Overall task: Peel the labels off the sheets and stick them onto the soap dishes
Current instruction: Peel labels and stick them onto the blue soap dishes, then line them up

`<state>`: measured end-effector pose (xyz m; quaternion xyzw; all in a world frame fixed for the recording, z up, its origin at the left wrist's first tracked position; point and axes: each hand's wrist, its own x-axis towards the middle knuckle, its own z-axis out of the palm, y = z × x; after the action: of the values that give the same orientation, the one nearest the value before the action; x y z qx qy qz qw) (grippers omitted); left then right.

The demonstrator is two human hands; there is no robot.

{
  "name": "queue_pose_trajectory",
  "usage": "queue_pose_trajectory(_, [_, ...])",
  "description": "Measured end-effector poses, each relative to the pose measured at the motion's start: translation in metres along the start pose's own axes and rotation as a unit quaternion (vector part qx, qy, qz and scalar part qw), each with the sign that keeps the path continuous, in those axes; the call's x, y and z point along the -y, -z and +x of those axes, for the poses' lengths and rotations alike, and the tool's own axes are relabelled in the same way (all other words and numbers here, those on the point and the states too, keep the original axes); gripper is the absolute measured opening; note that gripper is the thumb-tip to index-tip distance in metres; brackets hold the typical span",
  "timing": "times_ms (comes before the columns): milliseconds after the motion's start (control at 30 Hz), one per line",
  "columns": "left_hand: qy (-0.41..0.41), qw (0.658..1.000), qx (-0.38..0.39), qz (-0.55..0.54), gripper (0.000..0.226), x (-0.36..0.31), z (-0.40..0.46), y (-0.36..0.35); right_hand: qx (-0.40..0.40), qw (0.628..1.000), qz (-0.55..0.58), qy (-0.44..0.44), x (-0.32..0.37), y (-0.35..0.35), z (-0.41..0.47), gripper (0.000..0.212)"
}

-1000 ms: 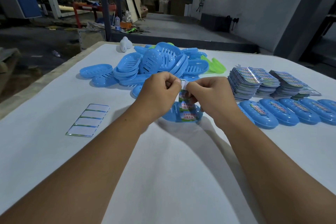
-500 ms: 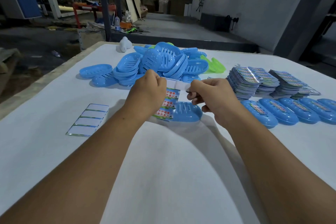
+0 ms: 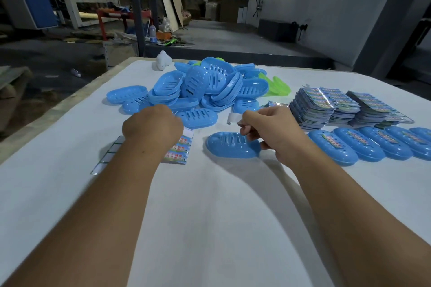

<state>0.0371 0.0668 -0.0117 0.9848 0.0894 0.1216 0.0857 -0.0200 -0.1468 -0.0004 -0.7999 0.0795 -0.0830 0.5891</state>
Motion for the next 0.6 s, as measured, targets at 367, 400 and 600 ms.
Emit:
queue_pose_trajectory(367, [-0.192,0.878,0.009,-0.438,0.022,-0.034,-0.029,0.005,-0.037,0.998,-0.042,0.031,-0.005,-0.008,0.0,0.029])
queue_pose_trajectory(400, [-0.202,0.865,0.024,-0.459,0.02,-0.037,-0.032,0.004,-0.036,0.997,-0.051,0.036,-0.005,-0.009,0.0,0.03])
queue_pose_trajectory(600, [-0.207,0.837,0.076,-0.501,0.02,-0.042,-0.037,-0.003,-0.026,0.997,-0.054,0.049,-0.003,-0.011,-0.002,0.026])
